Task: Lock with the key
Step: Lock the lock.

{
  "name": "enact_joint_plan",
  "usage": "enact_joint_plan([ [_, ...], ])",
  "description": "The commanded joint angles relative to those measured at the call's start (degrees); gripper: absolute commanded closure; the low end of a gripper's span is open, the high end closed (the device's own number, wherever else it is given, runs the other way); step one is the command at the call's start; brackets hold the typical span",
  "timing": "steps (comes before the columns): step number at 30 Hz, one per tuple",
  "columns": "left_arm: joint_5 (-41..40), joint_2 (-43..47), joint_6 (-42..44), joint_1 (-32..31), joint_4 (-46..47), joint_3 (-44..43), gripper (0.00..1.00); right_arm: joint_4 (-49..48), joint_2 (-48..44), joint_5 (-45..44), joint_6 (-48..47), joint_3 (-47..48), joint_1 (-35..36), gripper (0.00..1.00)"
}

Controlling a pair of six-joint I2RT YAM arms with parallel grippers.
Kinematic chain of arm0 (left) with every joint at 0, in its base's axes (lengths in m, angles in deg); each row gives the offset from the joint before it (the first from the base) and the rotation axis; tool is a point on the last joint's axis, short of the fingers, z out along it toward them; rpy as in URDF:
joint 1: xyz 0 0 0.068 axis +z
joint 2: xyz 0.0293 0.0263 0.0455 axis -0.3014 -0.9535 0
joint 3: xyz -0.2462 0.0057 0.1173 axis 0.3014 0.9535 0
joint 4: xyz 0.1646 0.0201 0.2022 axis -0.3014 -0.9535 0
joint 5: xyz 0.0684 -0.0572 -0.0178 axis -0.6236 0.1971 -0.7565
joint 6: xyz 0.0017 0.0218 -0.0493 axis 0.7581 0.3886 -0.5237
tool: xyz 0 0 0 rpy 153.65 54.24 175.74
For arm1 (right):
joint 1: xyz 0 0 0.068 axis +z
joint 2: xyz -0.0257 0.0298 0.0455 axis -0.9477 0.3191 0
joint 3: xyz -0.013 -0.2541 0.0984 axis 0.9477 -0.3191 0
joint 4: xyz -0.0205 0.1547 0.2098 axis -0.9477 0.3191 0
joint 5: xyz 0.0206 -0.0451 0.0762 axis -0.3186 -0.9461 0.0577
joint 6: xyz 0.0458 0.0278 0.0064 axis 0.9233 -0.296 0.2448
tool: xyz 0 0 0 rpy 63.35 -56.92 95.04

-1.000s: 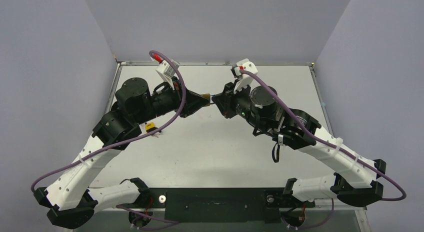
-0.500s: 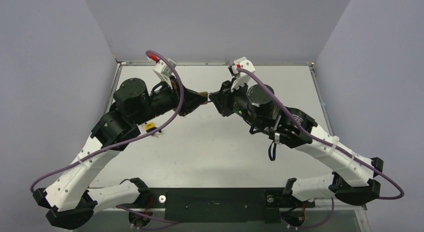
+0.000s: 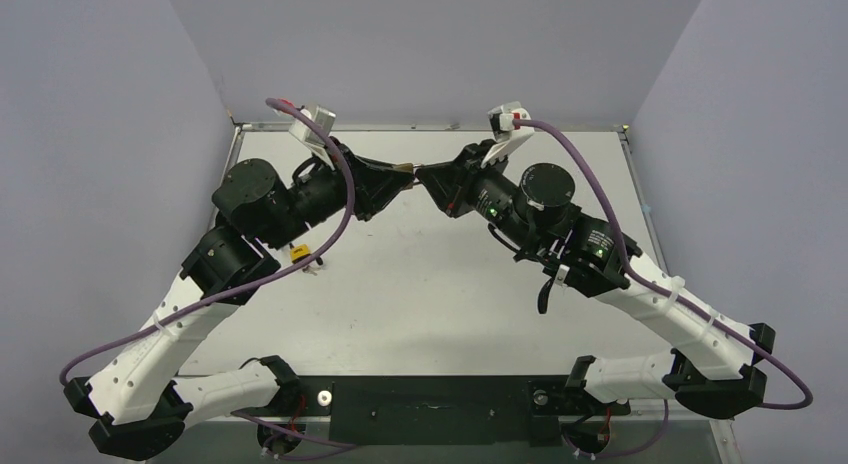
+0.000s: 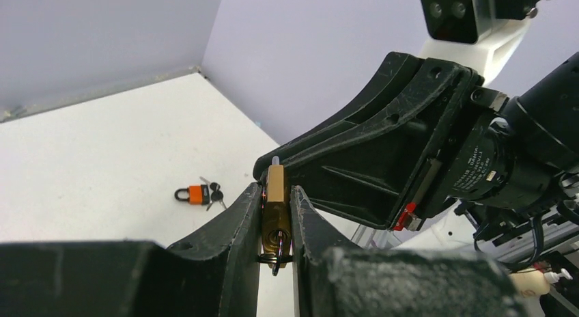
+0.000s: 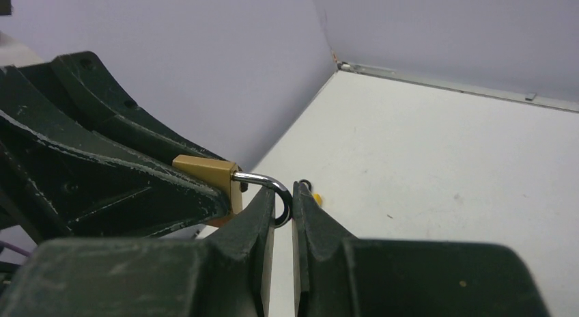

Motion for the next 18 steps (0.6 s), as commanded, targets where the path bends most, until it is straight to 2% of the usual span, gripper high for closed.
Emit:
enact_joint_plan([
  [1, 7.64, -7.27, -0.51, -4.23, 1.18, 3.01, 1.0, -28.83, 2.28, 28.44, 11.95, 0.51, 5.25, 1.0],
  [8, 6.2, -8.07, -0.65, -4.61, 1.81, 2.71, 1.0, -30.37, 2.55, 28.96, 12.8, 0.7, 5.72, 1.0],
  [15, 3.41, -9.77, 0.69, -4.69, 0.61, 0.17, 1.0, -26.92, 4.9, 27.77, 11.1, 2.93, 8.11, 1.0],
  [18, 2.99, -10.93, 2.12, -4.5, -0.49, -1.98, 1.0, -22.18, 6.35, 26.33, 9.69, 4.82, 9.0, 1.0],
])
